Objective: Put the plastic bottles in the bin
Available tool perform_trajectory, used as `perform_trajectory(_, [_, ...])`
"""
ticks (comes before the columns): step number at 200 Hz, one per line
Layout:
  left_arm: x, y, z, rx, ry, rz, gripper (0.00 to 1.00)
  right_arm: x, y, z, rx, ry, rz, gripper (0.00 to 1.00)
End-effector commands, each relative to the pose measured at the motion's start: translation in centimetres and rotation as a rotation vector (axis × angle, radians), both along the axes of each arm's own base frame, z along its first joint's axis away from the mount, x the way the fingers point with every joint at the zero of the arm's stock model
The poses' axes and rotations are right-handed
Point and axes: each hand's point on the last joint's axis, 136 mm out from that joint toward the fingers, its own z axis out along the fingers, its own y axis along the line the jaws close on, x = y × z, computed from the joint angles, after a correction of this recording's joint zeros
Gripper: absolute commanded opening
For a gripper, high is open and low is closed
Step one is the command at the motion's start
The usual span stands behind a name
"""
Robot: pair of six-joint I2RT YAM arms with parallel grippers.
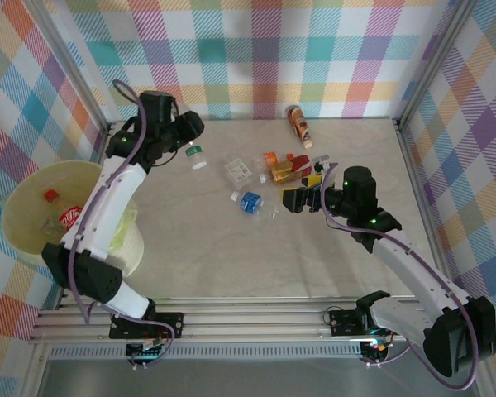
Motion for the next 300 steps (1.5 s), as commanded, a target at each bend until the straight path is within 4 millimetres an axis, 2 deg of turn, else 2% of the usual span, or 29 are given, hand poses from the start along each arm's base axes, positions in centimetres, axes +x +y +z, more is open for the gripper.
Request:
perform_trajectory(1, [-2.5,1.2,3.0,-0.023,-0.063,-0.021,0.43,0.3,-0.1,0.3,-0.019,-0.057,-0.009,0.99])
perform_trajectory(26, [-5.0,3.5,5.6,-0.006,-0.114,0.012,0.44,0.4,-0.1,0.2,-0.025,-0.077,-0.012,1.00])
perform_trajectory(48, [-7.3,6.2,7.2,0.055,-0.145,0.096,0.44,0.7,-0.2,0.1,-0.030,-0.079,-0.028,1.00])
perform_trajectory(85, [-11.3,11.9,8.9,0.193,-0.194,0.321,0.44,1.1,-0.2,-0.1,-0.034,-0.063,-0.041,1.00])
perform_trajectory(116, [-13.8,15.9,9.0,0.326,-0.165,0.485,0.45,1.3,-0.3,-0.3,-0.038,-0.058,-0.053,1.00])
perform_trajectory(156, [-15.2,20.4,7.1,0.468,-0.037,0.624,0.46,1.4,-0.4,-0.4,-0.043,-0.053,-0.062,1.00])
perform_trajectory(204, [-14.9,23.8,1.9,0.272,0.080,0.635,0.46,1.6,-0.5,-0.6,-0.051,-0.049,-0.068,1.00])
perform_trajectory(230, [-13.9,24.6,-0.9,0.133,0.133,0.581,0.46,1.6,-0.5,-0.8,-0.057,-0.047,-0.072,1.00])
perform_trajectory(252, [-13.0,25.0,-2.4,0.067,0.155,0.561,0.46,1.7,-0.5,-0.9,-0.059,-0.041,-0.072,1.00])
perform_trajectory(300, [-11.0,25.8,-3.4,0.037,0.147,0.547,0.47,1.6,-0.6,-0.9,-0.060,-0.033,-0.076,1.00])
